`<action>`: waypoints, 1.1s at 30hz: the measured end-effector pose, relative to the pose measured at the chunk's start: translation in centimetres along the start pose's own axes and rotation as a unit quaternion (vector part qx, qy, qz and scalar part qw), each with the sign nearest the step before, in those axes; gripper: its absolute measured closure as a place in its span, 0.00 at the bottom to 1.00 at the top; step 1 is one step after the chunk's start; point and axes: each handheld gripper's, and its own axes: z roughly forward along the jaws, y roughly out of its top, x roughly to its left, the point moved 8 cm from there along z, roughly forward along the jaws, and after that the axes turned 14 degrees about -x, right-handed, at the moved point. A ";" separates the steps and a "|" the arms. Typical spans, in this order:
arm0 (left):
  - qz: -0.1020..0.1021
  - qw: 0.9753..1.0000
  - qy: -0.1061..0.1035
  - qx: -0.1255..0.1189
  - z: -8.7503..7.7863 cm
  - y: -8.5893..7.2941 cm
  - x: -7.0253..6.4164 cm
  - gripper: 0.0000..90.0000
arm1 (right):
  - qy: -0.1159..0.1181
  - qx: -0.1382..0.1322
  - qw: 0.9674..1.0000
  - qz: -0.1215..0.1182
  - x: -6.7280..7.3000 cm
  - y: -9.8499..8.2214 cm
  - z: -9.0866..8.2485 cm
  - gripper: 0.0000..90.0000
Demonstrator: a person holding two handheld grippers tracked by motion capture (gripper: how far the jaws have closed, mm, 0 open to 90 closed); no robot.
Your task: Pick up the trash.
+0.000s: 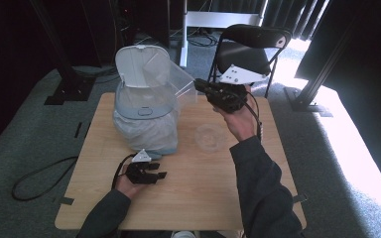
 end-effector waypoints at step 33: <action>-0.003 1.000 -0.003 -0.001 0.1 0.1 0.0 0.50 | -0.022 0.043 0.998 0.028 -1.4 -3.5 0.7 0.70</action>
